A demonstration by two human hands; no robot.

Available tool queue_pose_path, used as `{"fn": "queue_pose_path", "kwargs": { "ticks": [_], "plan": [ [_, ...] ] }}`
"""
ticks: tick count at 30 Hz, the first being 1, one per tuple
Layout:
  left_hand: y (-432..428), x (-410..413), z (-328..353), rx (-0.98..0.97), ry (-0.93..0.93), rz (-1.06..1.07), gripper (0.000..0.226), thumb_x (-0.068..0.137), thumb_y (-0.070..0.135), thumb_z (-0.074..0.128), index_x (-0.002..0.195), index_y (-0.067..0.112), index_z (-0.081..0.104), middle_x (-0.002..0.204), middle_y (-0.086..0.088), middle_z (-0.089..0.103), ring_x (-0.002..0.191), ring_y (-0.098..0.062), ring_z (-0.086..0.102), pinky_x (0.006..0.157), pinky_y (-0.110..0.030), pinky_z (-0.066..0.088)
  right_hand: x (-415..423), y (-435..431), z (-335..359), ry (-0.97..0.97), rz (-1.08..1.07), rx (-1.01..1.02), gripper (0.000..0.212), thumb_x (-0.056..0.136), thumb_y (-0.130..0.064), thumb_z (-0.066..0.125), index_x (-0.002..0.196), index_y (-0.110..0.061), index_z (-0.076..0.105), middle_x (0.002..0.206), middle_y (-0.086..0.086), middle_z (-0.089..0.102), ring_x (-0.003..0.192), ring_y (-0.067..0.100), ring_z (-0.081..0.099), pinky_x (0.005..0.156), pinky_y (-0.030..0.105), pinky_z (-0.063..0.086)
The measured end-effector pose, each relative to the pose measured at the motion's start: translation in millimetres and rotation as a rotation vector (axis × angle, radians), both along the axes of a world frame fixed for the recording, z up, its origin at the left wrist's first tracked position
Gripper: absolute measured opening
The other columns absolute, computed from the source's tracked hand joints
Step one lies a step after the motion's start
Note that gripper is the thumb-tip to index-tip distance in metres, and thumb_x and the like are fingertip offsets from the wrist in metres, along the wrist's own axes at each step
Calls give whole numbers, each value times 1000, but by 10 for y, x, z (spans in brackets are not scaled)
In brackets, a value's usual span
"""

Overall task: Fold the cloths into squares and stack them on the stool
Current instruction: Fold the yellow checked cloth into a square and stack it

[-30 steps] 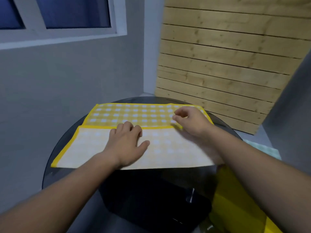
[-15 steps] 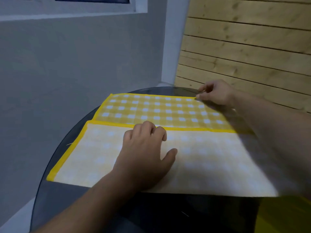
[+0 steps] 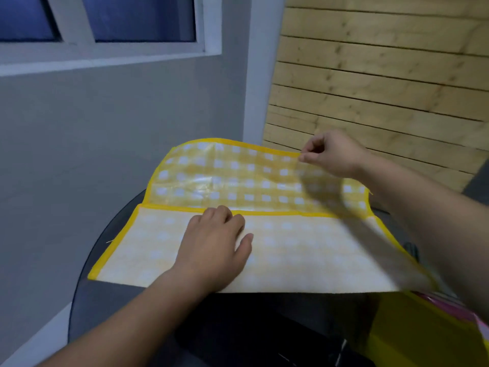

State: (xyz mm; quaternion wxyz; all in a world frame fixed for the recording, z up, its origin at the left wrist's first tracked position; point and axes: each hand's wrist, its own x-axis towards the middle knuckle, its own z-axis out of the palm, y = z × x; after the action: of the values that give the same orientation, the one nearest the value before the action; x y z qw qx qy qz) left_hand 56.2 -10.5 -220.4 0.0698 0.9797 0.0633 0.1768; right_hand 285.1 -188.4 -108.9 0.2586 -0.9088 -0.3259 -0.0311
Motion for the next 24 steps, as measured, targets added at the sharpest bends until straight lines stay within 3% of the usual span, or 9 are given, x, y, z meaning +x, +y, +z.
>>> {"fn": "queue_pose_path", "kwargs": {
  "ticks": [6,9,12,14,16,18,20,22,24],
  "plan": [
    [-116,-142,261,76,85,-31,38,96,53,34,96,22,57,97,0,56,97,-26,54,78,-36,35,-763,-349,237,-37,70,-65,19,85,-24,74,66,-23,67,64,-7,65,62,10,53,65,30,45],
    [-280,-305,469,127,-18,-156,45,92,50,31,96,18,63,94,-2,60,90,-27,58,74,-36,45,-1123,-478,182,10,80,-81,29,84,-23,73,60,-31,60,61,-12,62,61,7,56,64,29,46],
    [-467,-570,594,244,-154,-396,28,92,39,47,90,16,63,89,-3,59,79,-27,57,63,-37,47,-1476,-600,86,3,79,-100,20,83,-25,75,66,-32,64,73,-11,64,74,12,63,69,31,50],
    [-532,-746,617,291,-204,-489,22,92,34,55,98,14,63,101,-7,60,87,-29,56,69,-39,48,-1664,-678,-2,18,65,-119,10,82,-27,76,74,-28,71,78,-11,64,79,10,61,71,29,48],
    [-503,-825,561,317,-196,-480,32,90,35,58,114,13,62,125,-12,58,110,-31,56,89,-41,49,-1768,-738,-125,48,67,-127,7,81,-26,76,75,-27,71,82,-11,63,81,9,60,73,28,47],
    [-436,-828,495,347,-96,-397,52,91,44,52,133,13,54,147,-15,46,135,-31,45,110,-43,41,-1816,-789,-263,78,91,-139,11,79,-25,77,73,-29,69,85,-10,64,83,10,59,75,29,48],
    [-389,-793,437,397,74,-322,64,95,53,37,147,14,41,159,-15,32,148,-30,28,121,-44,26,-1834,-832,-378,96,120,-167,8,78,-25,78,74,-27,71,88,-7,65,85,12,59,78,30,50],
    [-345,-755,368,395,242,-287,69,99,59,17,156,21,23,166,-10,11,154,-26,5,125,-43,2,-1839,-878,-468,108,152,-180,6,77,-27,79,75,-27,73,89,-6,64,89,13,58,81,34,50],
    [-308,-734,329,332,367,-270,74,94,66,0,158,30,9,168,-3,-3,154,-21,-10,122,-43,-12,-1833,-928,-538,116,167,-175,7,78,-30,78,76,-31,72,91,-8,63,93,12,56,85,34,50]
  ]
}}
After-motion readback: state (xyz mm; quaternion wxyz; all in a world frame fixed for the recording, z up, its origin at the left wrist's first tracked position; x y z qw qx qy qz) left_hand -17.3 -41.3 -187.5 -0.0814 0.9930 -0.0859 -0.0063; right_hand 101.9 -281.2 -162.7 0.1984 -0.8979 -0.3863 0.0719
